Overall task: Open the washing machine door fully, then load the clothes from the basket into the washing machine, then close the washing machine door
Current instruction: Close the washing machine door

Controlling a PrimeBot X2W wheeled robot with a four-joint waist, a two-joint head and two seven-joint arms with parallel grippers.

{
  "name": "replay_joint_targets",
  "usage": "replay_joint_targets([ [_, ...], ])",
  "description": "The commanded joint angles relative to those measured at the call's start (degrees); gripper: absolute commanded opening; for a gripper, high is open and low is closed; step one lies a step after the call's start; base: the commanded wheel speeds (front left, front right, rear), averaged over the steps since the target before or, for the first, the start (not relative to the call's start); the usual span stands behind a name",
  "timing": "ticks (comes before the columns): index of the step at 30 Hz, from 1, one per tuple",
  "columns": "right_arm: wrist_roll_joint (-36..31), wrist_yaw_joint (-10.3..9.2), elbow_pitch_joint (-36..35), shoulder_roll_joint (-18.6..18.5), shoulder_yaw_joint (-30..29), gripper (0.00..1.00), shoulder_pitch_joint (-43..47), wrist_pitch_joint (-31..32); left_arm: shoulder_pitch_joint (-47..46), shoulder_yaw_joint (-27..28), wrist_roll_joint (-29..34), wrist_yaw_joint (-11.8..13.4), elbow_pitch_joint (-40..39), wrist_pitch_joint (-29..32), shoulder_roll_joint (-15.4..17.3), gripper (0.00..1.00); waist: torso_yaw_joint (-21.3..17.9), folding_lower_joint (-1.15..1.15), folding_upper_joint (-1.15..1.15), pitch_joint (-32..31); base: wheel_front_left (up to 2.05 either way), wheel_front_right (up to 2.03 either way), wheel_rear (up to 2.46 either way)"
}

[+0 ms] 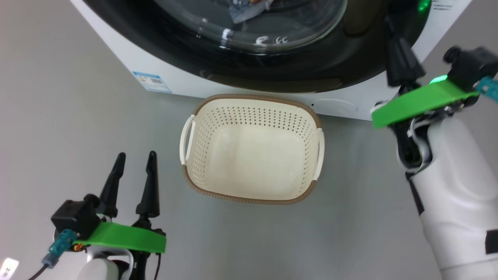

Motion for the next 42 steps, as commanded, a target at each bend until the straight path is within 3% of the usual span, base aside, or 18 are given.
replay_joint_targets([
  [1, -0.04, 0.08, -1.54, 1.22, 1.47, 0.56, 2.08, -0.27, 0.16, 2.22, -0.39, -0.15, -0.88, -0.37, 1.38, 1.0, -0.82, 0.0, 0.0, -0.76, 0.0, 0.0, 0.0],
  [2, -0.07, 0.08, -1.8, 1.29, 1.89, 0.95, 2.93, -0.27, 0.27, 2.38, -0.46, -0.15, -0.63, -0.37, 1.55, 1.0, -1.1, 0.0, 0.0, -1.03, 0.0, 0.0, 0.0],
  [3, -0.09, 0.08, -2.03, 1.33, 2.22, 1.0, 3.81, -0.27, 0.37, 2.52, -0.52, -0.15, -0.34, -0.37, 1.77, 1.0, -1.42, 0.0, 0.0, -1.29, 0.0, 0.0, 0.0],
  [11, -0.22, 0.08, -2.47, 1.02, 4.77, 1.0, 10.54, -0.27, 1.17, 4.15, -0.92, -0.15, 1.38, -0.37, 3.71, 1.0, -4.37, 0.0, 0.0, -3.88, 0.0, 0.0, 0.0],
  [42, -0.25, 0.08, -3.83, -0.18, 2.83, 1.0, 26.83, -0.27, 4.51, 6.81, 0.66, -0.15, 5.66, -0.37, 7.37, 1.0, -14.66, 0.0, 0.0, -10.71, 0.0, 0.0, 0.0],
])
